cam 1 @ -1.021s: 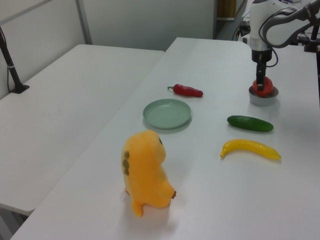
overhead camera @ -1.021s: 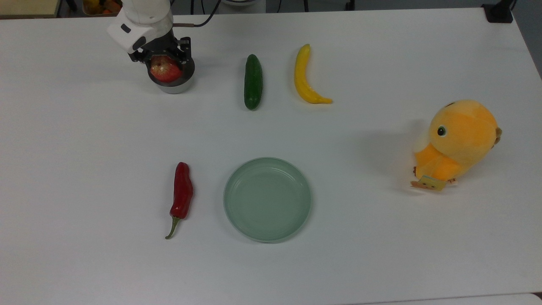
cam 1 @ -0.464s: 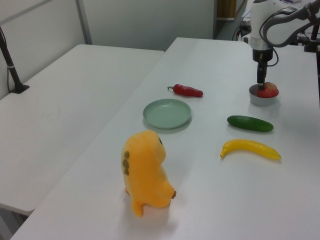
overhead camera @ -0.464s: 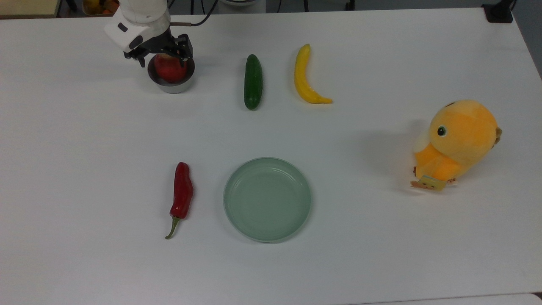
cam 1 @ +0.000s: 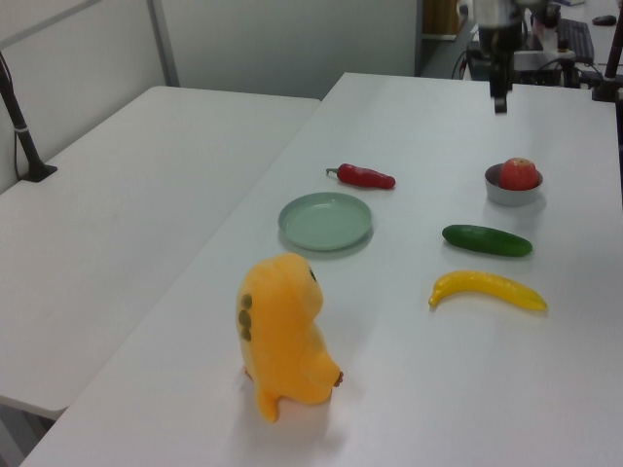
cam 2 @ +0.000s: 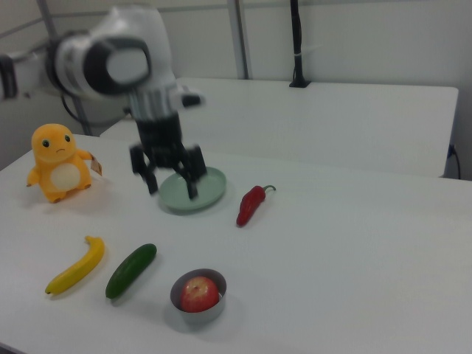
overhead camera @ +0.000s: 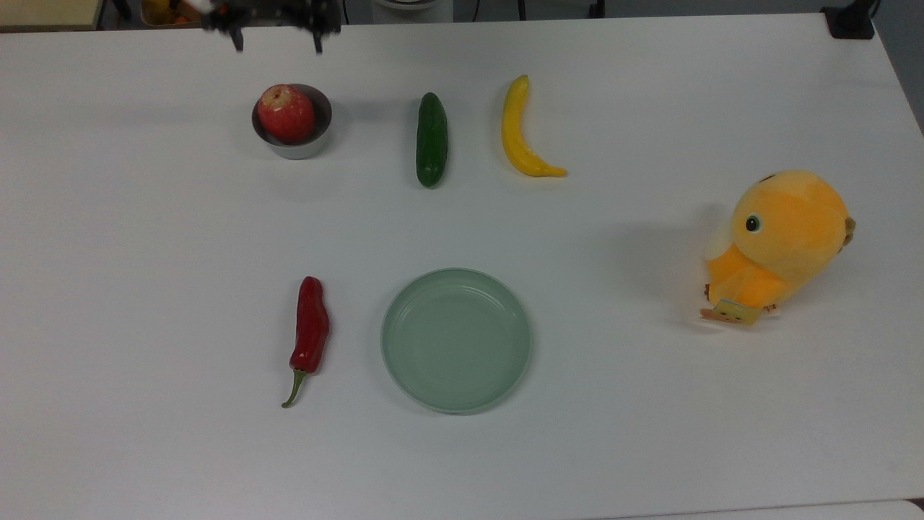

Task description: Put the red apple in the bowl

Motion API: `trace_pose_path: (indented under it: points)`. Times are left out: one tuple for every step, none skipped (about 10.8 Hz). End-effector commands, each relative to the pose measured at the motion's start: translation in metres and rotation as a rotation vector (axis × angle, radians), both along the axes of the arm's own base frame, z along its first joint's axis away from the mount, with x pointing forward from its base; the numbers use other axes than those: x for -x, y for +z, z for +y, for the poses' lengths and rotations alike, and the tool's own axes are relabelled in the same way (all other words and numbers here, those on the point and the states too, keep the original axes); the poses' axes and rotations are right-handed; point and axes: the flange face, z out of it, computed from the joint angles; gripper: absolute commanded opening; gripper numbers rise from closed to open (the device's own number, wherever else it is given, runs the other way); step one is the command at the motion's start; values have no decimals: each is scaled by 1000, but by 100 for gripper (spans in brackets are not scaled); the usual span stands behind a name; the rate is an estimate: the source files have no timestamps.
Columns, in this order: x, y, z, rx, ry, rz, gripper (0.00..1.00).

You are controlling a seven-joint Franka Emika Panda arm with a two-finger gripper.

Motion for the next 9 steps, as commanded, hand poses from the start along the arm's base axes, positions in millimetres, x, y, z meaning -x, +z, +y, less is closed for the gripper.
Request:
trace_pose_path:
  points:
    - [14, 109, 29, -174, -29, -76, 100]
    - [21, 126, 36, -212, -74, -111, 100]
    - [24, 132, 44, -218, -122, -126, 100]
    - [22, 129, 61, -219, -105, -124, 100]
    - [18, 125, 71, -221, -83, -142, 100]
    - [11, 120, 73, -222, -78, -190, 100]
    - [4, 112, 74, -223, -63, -231, 100]
    - [-4, 106, 73, -222, -55, -278, 100]
    - [-9, 104, 72, -221, -56, -317, 100]
